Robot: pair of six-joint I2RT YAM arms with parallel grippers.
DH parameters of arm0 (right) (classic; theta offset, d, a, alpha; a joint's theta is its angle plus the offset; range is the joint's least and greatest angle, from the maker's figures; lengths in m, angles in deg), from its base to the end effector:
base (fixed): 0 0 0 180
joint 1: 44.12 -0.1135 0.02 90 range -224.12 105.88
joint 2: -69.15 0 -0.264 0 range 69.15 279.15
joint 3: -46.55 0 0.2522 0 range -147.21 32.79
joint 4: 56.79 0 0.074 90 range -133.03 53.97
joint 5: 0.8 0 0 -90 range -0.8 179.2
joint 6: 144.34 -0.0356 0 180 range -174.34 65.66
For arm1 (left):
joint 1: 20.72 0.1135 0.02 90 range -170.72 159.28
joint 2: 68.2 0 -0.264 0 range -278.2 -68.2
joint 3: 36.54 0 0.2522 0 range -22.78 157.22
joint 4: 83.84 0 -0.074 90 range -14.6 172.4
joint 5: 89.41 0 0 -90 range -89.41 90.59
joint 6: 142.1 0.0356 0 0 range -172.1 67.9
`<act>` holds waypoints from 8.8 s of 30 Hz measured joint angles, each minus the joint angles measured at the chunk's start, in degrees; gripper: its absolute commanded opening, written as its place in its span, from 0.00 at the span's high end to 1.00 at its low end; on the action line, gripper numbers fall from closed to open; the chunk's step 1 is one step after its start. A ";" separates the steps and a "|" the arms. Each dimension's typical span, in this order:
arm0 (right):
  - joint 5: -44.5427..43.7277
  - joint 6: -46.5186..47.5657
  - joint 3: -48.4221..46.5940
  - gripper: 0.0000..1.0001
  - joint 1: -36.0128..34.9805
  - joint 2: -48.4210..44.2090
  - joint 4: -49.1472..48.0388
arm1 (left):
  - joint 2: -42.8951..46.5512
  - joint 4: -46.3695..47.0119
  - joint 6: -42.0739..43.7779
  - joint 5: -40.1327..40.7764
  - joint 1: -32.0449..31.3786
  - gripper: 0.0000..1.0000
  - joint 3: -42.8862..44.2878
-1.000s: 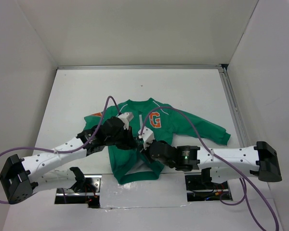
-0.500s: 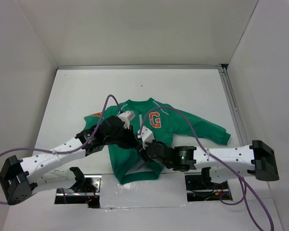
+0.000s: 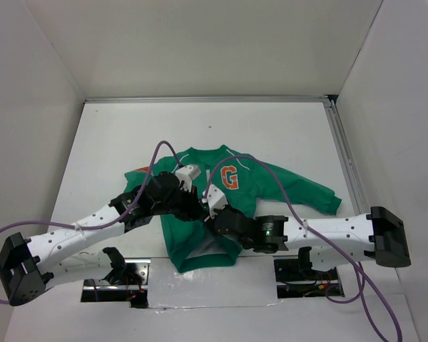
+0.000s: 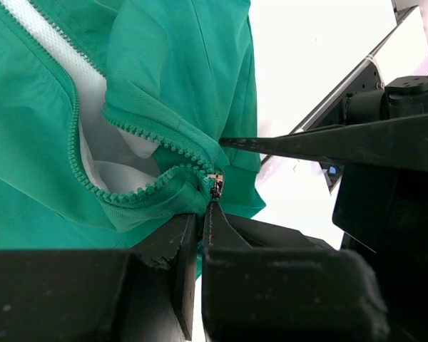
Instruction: Zip up the jacket
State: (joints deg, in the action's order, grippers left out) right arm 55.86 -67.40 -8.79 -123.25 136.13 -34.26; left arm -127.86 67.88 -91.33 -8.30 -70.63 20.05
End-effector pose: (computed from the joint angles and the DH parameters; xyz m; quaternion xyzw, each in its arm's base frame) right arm 0.0663 0.2414 0.2473 -0.3489 0.7829 0.1473 0.4936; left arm 0.1450 -0.1808 0.2710 0.1187 0.8619 -0.3908 0.3004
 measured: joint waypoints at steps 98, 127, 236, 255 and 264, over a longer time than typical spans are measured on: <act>55.60 9.09 2.34 0.00 20.52 -8.52 -2.03 | 2.16 2.97 7.43 -2.93 0.00 1.00 -2.64; 55.15 7.93 3.58 0.31 21.81 -6.40 -3.26 | 2.16 2.97 7.45 -3.02 0.00 1.00 -2.08; 73.77 -37.07 4.28 1.00 44.65 -5.55 -5.29 | -0.87 -9.14 -0.42 7.23 -8.46 0.01 0.04; 86.51 -41.44 0.98 1.00 45.72 2.86 -6.19 | -1.75 -6.12 11.50 24.09 -13.77 0.01 2.49; 88.08 -43.36 0.22 1.00 46.18 5.29 -5.73 | 3.56 4.61 18.60 24.98 -13.86 0.08 -0.11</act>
State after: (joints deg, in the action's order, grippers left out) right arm 143.94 -110.76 -8.58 -77.07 141.42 -39.98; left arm -124.30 72.49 -72.73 16.68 -84.49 19.94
